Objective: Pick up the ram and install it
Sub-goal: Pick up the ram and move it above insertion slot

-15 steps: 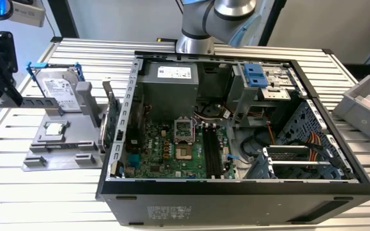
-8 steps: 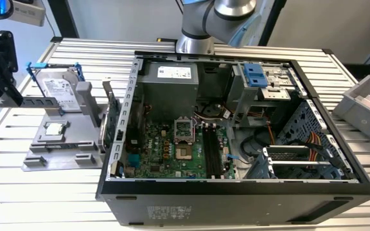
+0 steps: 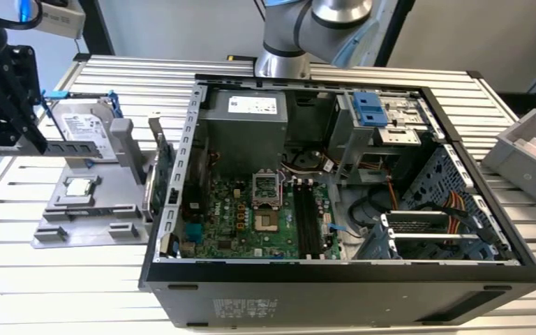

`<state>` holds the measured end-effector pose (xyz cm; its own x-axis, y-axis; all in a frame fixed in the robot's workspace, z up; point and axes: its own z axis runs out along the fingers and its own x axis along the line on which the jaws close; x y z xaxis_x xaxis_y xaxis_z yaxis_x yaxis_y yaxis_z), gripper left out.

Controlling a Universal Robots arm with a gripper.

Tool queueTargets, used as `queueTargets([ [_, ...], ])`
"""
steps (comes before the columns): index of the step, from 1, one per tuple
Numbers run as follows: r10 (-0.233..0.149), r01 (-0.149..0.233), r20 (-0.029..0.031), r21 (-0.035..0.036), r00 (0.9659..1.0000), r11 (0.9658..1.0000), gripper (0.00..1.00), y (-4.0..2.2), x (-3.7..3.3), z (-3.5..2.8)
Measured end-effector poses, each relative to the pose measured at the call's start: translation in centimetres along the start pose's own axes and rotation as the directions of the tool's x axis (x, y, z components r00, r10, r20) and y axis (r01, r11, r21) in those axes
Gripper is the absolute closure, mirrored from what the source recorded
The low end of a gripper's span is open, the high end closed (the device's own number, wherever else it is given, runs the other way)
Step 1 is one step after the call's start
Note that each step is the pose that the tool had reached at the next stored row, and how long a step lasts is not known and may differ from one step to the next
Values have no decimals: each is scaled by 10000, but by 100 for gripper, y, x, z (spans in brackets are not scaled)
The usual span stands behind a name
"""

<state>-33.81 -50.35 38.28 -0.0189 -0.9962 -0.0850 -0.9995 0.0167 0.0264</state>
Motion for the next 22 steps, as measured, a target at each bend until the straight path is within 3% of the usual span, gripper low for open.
queueTargets([
  [22,4,-4,-1,-56,10000,10000,100,-486,-9,-12],
])
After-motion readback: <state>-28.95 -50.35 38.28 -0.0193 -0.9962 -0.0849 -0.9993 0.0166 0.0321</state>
